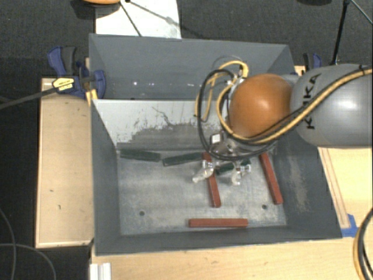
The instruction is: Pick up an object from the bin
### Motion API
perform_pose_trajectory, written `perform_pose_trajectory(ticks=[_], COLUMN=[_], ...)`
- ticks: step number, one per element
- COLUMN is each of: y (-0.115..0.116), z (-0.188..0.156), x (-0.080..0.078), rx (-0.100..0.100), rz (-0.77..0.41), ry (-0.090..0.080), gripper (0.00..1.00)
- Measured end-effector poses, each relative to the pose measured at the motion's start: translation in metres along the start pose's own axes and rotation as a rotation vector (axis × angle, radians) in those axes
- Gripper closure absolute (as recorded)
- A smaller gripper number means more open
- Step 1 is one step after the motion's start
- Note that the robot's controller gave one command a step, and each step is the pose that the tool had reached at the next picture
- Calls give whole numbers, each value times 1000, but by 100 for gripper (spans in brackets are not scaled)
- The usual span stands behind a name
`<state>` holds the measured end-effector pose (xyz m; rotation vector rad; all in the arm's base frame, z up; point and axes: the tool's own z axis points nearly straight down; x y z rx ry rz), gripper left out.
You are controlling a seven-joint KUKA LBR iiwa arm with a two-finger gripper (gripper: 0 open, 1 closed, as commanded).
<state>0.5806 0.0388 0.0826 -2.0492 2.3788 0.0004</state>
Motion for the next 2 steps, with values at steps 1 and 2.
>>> perform_pose_trajectory(ticks=[1,2], y=[18,18], z=[7,7], x=[6,6], rx=[4,3], rz=[-310,-309], ry=[-3,-3], gripper=[100,100])
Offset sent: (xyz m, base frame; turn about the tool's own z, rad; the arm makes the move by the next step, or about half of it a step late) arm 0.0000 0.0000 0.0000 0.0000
